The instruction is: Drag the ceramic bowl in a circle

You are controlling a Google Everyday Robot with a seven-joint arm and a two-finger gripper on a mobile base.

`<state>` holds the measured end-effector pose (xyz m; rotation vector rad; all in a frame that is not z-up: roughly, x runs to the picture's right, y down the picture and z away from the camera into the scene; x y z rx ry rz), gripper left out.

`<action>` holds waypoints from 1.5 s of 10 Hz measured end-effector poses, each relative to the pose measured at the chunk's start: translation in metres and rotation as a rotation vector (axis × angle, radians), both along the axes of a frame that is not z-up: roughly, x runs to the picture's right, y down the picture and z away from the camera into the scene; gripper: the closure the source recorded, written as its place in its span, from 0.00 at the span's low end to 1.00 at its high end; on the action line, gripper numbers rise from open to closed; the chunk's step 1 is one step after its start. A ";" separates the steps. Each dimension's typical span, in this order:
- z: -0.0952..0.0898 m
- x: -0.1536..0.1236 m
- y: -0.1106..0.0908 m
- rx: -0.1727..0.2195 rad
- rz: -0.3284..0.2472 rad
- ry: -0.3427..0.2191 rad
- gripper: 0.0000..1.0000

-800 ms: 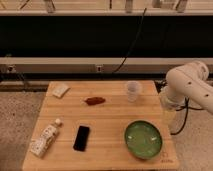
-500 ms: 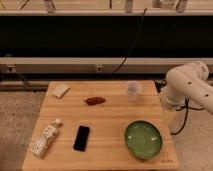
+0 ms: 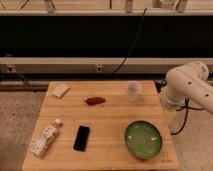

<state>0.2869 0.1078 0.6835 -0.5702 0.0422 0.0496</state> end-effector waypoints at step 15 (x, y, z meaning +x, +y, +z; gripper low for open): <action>0.034 -0.023 0.048 -0.037 -0.090 -0.035 0.20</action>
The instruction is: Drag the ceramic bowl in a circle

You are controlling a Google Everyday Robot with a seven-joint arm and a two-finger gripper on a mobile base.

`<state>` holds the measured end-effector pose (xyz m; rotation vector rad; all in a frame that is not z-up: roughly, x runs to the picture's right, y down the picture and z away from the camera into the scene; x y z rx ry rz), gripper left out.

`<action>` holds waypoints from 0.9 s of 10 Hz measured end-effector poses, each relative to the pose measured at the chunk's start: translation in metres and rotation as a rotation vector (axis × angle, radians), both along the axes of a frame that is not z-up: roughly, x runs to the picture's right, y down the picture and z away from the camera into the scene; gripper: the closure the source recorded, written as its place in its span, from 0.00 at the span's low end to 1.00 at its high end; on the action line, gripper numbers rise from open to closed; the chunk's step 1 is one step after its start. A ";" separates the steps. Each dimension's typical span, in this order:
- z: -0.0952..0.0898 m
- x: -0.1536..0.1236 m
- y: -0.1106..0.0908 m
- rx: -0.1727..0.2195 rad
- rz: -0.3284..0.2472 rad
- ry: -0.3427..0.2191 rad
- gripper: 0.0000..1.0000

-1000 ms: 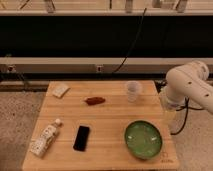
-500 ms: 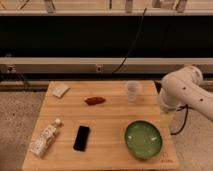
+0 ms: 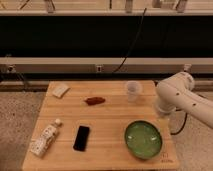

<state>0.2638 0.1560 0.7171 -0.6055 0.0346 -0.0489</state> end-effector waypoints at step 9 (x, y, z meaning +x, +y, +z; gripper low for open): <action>0.047 -0.029 0.045 -0.045 0.017 -0.037 0.20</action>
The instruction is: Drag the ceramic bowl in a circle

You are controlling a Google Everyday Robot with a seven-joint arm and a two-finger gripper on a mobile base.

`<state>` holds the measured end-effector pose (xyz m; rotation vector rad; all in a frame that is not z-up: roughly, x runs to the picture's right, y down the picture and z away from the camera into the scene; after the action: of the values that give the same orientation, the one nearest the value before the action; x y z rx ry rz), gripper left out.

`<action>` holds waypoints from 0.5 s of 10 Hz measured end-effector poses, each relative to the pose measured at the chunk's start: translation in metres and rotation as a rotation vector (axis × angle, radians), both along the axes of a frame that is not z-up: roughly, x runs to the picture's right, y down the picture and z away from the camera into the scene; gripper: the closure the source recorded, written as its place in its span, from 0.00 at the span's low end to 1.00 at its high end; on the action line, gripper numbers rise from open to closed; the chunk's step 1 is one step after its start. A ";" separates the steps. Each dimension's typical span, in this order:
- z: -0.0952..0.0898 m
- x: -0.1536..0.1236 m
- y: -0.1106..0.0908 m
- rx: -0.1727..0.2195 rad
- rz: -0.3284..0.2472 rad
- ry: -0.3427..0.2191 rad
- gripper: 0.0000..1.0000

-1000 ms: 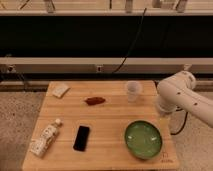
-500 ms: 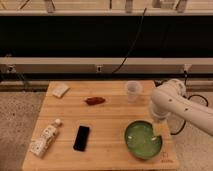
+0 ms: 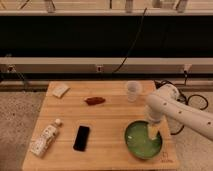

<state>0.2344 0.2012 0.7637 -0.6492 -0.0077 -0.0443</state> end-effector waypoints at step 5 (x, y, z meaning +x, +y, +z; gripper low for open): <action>0.012 -0.015 0.018 -0.023 0.018 -0.023 0.20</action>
<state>0.2193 0.2191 0.7757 -0.6718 -0.0368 -0.0342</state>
